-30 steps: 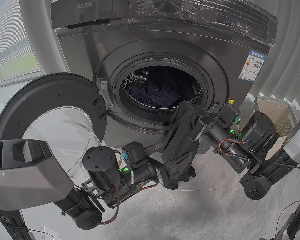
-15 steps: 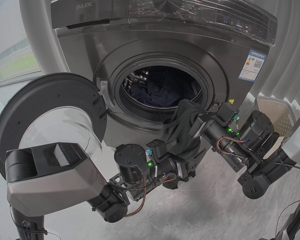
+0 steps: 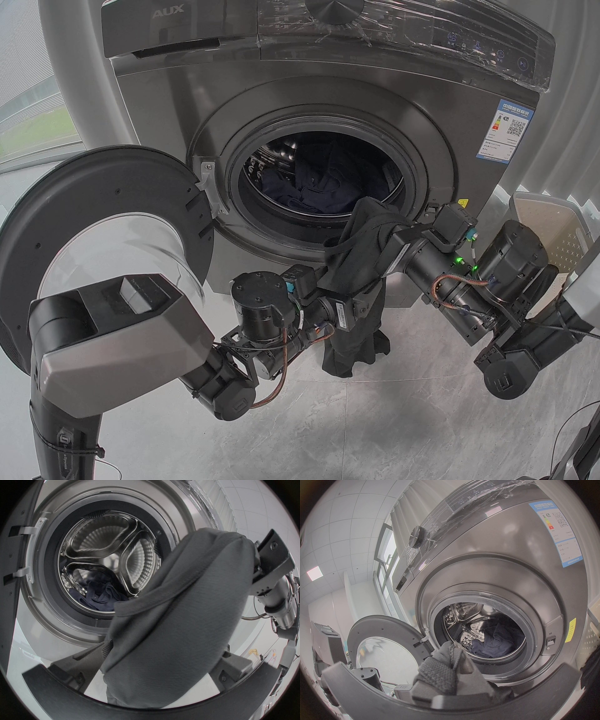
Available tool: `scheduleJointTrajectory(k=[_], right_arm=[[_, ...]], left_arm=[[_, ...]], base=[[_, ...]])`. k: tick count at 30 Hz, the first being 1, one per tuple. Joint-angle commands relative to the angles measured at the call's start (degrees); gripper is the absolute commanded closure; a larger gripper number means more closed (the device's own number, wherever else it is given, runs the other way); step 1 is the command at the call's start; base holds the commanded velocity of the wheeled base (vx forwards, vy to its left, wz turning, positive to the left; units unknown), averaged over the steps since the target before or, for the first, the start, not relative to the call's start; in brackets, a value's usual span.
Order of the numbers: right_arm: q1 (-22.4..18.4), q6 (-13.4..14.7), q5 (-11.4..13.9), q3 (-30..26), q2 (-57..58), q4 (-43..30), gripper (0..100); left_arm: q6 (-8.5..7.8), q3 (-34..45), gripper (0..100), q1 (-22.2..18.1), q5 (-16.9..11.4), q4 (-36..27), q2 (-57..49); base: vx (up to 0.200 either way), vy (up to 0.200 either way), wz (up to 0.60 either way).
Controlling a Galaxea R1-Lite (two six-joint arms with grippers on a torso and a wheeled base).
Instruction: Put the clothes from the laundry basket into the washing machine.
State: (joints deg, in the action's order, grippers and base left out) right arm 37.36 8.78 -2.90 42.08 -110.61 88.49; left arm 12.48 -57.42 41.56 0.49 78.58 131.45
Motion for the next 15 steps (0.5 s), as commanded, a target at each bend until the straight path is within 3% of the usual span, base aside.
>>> scheduleJointTrajectory(k=[1, 7, 15], right_arm=[[-0.01, -0.08, 0.0, -0.07, 0.39, 0.01, 100], [-0.89, -0.08, 0.0, 0.02, 0.3, 0.01, 100], [-2.03, -0.16, -0.26, 1.25, 0.48, -0.07, 100]], left_arm=[[-0.53, -1.21, 0, -1.04, 0.83, -0.01, 1.18], [-2.02, 1.96, 0, -3.24, 1.01, 0.43, -0.85], [-2.82, 9.78, 0, -2.89, 1.01, -0.09, -8.4]], base=[[0.0, 0.0, 0.0], [0.0, 0.0, 0.0], [0.0, 0.0, 0.0]])
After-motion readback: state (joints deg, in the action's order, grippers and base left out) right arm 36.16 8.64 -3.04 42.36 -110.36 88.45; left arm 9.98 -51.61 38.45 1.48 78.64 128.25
